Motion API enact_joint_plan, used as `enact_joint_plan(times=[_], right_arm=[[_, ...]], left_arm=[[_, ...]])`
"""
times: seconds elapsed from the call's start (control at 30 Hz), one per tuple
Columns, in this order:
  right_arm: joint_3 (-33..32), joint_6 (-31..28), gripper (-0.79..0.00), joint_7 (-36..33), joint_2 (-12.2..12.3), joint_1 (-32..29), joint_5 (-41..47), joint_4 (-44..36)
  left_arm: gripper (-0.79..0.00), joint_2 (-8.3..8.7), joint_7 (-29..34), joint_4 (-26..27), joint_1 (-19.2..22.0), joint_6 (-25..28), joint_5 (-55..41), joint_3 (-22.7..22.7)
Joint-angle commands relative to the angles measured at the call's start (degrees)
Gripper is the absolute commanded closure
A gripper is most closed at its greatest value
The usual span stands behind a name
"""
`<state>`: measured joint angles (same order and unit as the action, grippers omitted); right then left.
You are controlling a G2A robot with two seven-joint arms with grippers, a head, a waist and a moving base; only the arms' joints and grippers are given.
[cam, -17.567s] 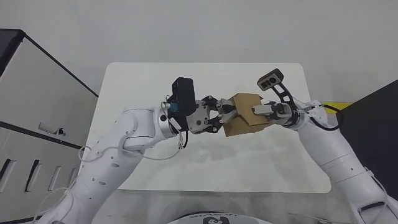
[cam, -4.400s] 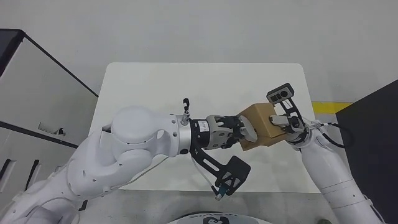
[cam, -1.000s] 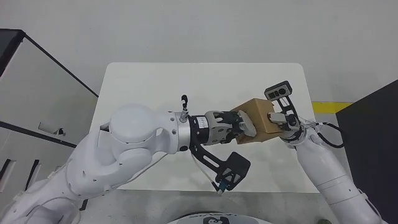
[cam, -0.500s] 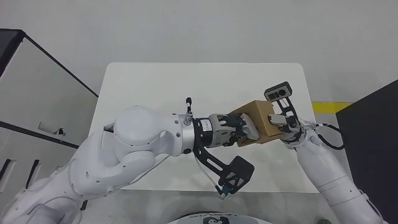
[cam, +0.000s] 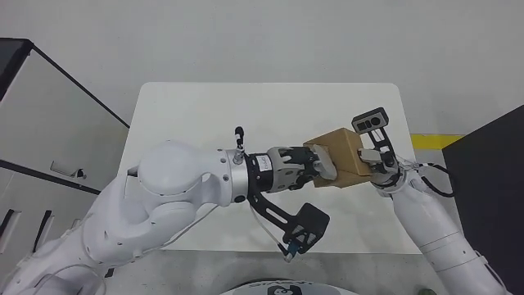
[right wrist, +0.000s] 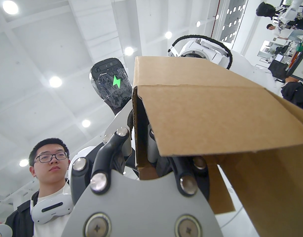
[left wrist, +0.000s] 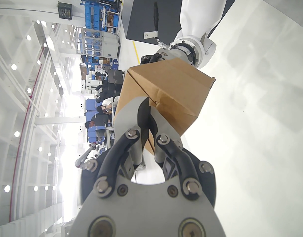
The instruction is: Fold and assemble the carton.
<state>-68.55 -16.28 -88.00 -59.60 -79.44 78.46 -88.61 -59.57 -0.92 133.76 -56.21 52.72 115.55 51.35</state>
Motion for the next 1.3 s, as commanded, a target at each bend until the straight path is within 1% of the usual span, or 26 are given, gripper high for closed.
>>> enact_joint_plan(times=[0.0, 0.17, 0.3, 0.33, 0.37, 0.43, 0.47, 0.5, 0.57, 0.73, 0.8, 0.87, 0.97, 1.07, 1.13, 1.2, 1.27], right_arm=[[0.0, 0.0, 0.0, 0.0, 0.0, 0.0, 0.1, 0.0], [0.0, 0.0, 0.0, 0.0, 0.0, 0.0, -0.1, 0.2], [-0.4, 0.0, 0.0, 0.0, 0.0, -0.1, -0.5, 0.8], [-0.7, 0.0, 0.0, 0.0, 0.0, -0.2, -0.6, 0.9], [-0.9, 0.0, 0.0, 0.0, 0.0, -0.2, -0.7, 0.9], [-1.6, 0.0, 0.0, 0.0, 0.0, -0.3, -1.1, 1.1], [-1.9, 0.0, 0.0, 0.0, 0.0, -0.4, -1.2, 1.1], [-2.3, 0.0, 0.0, 0.0, 0.1, -0.4, -1.5, 1.3], [-3.4, 0.0, 0.0, 0.0, 0.1, -0.3, -2.0, 1.8], [-3.4, 0.0, 0.0, 0.0, 0.1, -0.3, -2.0, 1.8], [-3.4, 0.0, 0.0, 0.0, 0.1, -0.3, -2.0, 1.8], [-4.3, -1.1, 0.0, 1.5, 0.1, 0.0, -4.0, 0.4], [-7.1, -2.2, 0.0, 2.2, 0.6, 1.2, -13.2, -1.5], [-9.3, -2.5, 0.0, 2.5, 1.0, 2.6, -20.3, -3.7], [-10.3, -2.8, 0.0, 2.8, 1.2, 3.6, -24.4, -4.7], [-11.5, -3.0, 0.0, 3.0, 1.5, 5.2, -29.3, -4.9], [-12.2, -3.2, 0.0, 3.2, 1.7, 7.0, -33.8, -5.2]], left_arm=[[0.0, 0.06, -0.3, 0.1, -0.2, -0.1, 0.2, 0.2], [0.0, 0.23, -0.5, 0.6, -0.7, -0.8, 0.7, 1.1], [0.0, 0.49, -0.8, 0.7, -1.7, -1.8, 0.6, 2.7], [-0.028, 0.58, -0.9, 0.8, -2.0, -2.0, 0.8, 3.3], [-0.099, 0.7, -0.8, 0.9, -2.3, -1.9, 1.0, 3.8], [-0.376, 0.92, -1.4, 0.9, -2.8, -2.1, 1.0, 5.1], [-0.671, 1.04, -1.6, 0.9, -3.1, -2.1, 0.9, 5.8], [-0.785, 1.17, -2.0, 0.9, -3.4, -1.8, 0.9, 6.4], [-0.785, 1.27, -2.1, 0.9, -3.5, -1.4, 1.1, 6.7], [-0.785, 1.27, -2.1, 0.9, -3.5, -1.4, 1.1, 6.7], [-0.785, 1.29, -2.1, 0.6, -4.4, -2.4, 0.9, 6.8], [-0.785, 1.42, -2.2, 0.7, -5.2, -2.8, 0.2, 7.7], [-0.785, 1.74, -3.3, 0.3, -6.9, -2.3, -3.5, 10.8], [-0.785, 2.35, -2.8, 0.9, -8.2, 1.2, -5.1, 14.6], [-0.785, 2.67, -3.2, 0.9, -8.7, 2.7, -6.5, 17.1], [-0.785, 3.0, -2.8, 0.9, -9.5, 4.7, -7.7, 19.3], [-0.785, 3.3, -2.0, 0.8, -10.9, 5.3, -9.8, 21.0]])
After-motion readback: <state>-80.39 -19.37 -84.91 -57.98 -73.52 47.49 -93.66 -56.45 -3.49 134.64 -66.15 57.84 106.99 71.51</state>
